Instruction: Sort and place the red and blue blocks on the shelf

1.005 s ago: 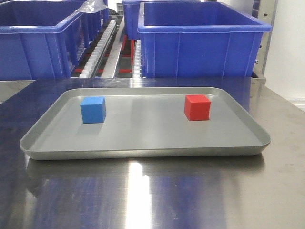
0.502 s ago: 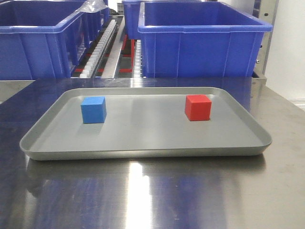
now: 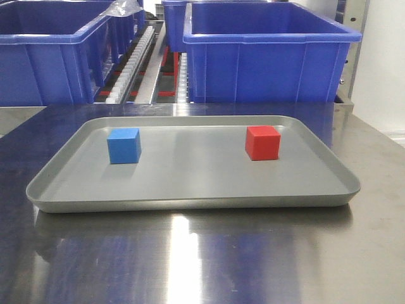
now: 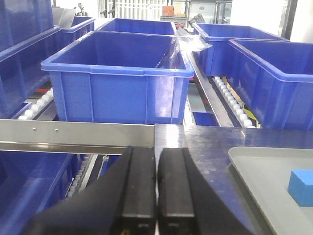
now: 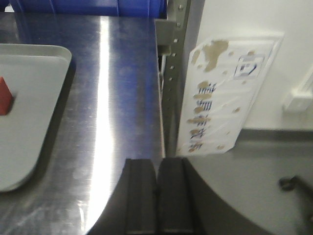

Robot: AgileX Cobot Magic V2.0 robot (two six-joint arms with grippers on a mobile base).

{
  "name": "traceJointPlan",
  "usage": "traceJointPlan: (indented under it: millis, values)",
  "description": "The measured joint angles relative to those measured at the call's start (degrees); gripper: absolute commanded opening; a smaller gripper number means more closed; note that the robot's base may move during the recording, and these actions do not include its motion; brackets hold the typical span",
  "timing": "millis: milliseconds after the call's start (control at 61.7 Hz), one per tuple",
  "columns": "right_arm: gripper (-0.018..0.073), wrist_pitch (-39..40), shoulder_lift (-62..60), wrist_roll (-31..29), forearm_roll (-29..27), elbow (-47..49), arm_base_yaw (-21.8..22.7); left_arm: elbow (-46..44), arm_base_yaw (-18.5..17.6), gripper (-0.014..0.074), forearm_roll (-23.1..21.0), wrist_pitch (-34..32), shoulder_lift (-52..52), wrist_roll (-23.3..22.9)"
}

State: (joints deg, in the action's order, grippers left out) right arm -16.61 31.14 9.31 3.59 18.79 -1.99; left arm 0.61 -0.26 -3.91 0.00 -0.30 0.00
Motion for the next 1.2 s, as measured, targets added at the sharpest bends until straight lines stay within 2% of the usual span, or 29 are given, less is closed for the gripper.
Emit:
traceJointPlan:
  millis: [97,243,356,421,486,664,713,988,1199]
  values:
    - [0.0049,-1.12,6.15,7.69,2.02,2.82,-2.28,0.00,0.00,0.0125,0.00,0.30,0.00,0.00]
    - [0.0049,-6.10,16.12,19.00,5.90,8.65,-8.62,0.00,0.00,0.0125,0.00,0.00,0.00,0.00]
    - [0.0053,-9.42,24.80,21.84,7.83,13.88,-13.93,0.00,0.00,0.0125,0.00,0.30,0.00,0.00]
    - [0.0089,-10.71,29.34,22.25,8.18,16.74,-17.04,0.00,0.00,0.0125,0.00,0.30,0.00,0.00]
    - [0.0179,-11.59,33.87,22.35,8.41,19.81,-19.59,0.00,0.00,0.0125,0.00,0.30,0.00,0.00]
    - [0.0580,-15.03,46.48,22.69,9.34,29.95,-25.06,0.00,0.00,0.0125,0.00,0.30,0.00,0.00]
    - [0.0634,-16.60,48.99,22.69,9.44,32.55,-26.01,0.00,0.00,0.0125,0.00,0.30,0.00,0.00]
    - [0.0570,-32.51,62.96,22.69,9.04,51.26,-27.98,0.00,0.00,0.0125,0.00,0.30,0.00,0.00]
    - [0.0570,-41.53,70.35,17.73,3.01,65.30,-27.98,0.00,0.00,0.0125,0.00,0.30,0.00,0.00]
